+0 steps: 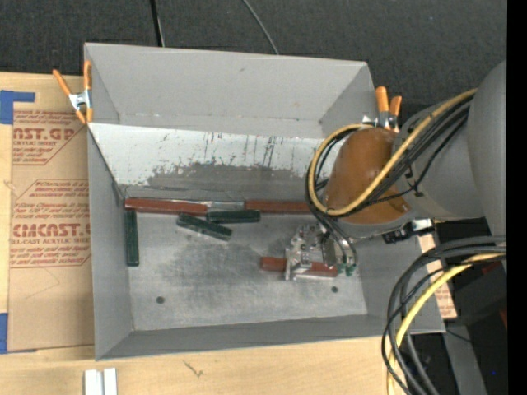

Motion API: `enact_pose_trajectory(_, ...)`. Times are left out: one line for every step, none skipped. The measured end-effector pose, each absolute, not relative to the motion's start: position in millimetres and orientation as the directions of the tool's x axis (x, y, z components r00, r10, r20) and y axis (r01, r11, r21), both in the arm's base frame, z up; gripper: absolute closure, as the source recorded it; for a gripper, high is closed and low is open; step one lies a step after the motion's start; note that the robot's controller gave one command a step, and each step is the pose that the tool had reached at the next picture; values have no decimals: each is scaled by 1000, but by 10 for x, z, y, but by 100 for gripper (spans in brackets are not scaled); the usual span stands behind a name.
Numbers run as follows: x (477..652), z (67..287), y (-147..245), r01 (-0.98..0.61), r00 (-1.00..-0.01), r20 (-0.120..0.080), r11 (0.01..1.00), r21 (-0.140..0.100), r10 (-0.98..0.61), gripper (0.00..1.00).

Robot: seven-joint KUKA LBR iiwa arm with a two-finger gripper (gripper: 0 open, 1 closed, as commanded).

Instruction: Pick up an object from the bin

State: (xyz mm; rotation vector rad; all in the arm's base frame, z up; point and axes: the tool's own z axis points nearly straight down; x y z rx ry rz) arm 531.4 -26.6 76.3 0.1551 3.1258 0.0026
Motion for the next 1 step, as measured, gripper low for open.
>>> enact_pose_trajectory(5369,2044,-278,98,-995,-2,995,1,98,100)
